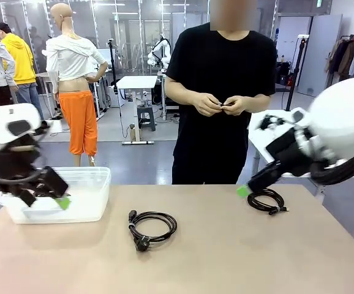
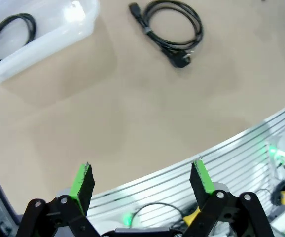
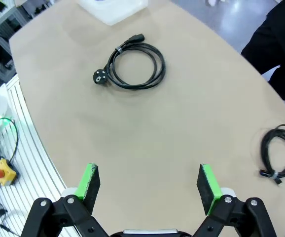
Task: Organize and store the cables.
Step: Place the Power Cable into the Organizing box.
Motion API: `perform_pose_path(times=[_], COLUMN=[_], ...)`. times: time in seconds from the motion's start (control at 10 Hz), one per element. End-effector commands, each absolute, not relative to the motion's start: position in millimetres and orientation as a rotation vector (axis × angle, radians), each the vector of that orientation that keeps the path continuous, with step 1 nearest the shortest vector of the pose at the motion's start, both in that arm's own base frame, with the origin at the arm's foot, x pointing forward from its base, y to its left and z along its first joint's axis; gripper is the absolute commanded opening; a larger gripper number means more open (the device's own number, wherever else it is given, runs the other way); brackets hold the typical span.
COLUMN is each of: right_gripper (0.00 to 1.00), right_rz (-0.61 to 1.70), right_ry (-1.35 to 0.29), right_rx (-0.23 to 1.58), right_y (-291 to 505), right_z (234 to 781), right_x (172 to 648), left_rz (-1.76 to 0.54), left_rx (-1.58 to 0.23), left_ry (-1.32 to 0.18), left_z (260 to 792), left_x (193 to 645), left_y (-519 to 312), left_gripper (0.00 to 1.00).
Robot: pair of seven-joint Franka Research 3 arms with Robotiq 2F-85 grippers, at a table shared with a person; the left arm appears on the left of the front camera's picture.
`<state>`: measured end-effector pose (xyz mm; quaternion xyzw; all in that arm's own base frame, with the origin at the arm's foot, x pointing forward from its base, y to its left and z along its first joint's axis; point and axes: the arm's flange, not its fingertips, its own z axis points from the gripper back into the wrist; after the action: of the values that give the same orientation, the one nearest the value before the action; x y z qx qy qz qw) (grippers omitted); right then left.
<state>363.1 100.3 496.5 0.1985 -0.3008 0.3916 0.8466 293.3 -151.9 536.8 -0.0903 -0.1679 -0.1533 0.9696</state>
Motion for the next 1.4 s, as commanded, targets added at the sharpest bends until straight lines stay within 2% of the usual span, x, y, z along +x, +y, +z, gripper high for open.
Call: perform_pose_path(times=[0.0, 0.3, 0.5, 0.6, 0.7, 1.0, 1.3], right_gripper=[1.0, 1.0, 1.0, 1.0, 1.0, 1.0, 1.0], right_rz=[0.933, 0.971, 0.903, 0.859, 0.839, 0.822, 0.869], right_ry=[-0.687, -0.822, -0.831, -0.804, -0.765, -0.709, -0.732], right_rx=[0.446, 0.47, 0.435, 0.432, 0.419, 0.403, 0.422], right_y=[15.9, -79.0, -118.9, -134.3, -141.0, -150.5, -136.4], right_z=[483.8, 480.8, 465.4, 453.2, 443.7, 432.8, 432.6], right_x=[332.6, 282.8, 260.5, 249.2, 238.9, 219.1, 225.3], left_rz=[-0.189, 0.0, 0.029, 0.04, 0.035, -0.013, -0.022], left_rx=[-0.173, -0.058, -0.039, -0.039, -0.028, -0.012, -0.043], left_ry=[-0.242, -0.13, -0.096, -0.127, -0.176, -0.193, -0.24], left_z=[547.2, 536.8, 518.1, 507.7, 496.3, 451.2, 451.0], left_x=[315.6, 334.1, 354.7, 371.4, 385.4, 413.3, 414.0], left_y=[-215.4, -290.4, -321.5, -330.6, -332.7, -335.4, -326.9], left_gripper=[0.99, 0.99, 0.99, 0.99, 0.99, 0.99, 0.99])
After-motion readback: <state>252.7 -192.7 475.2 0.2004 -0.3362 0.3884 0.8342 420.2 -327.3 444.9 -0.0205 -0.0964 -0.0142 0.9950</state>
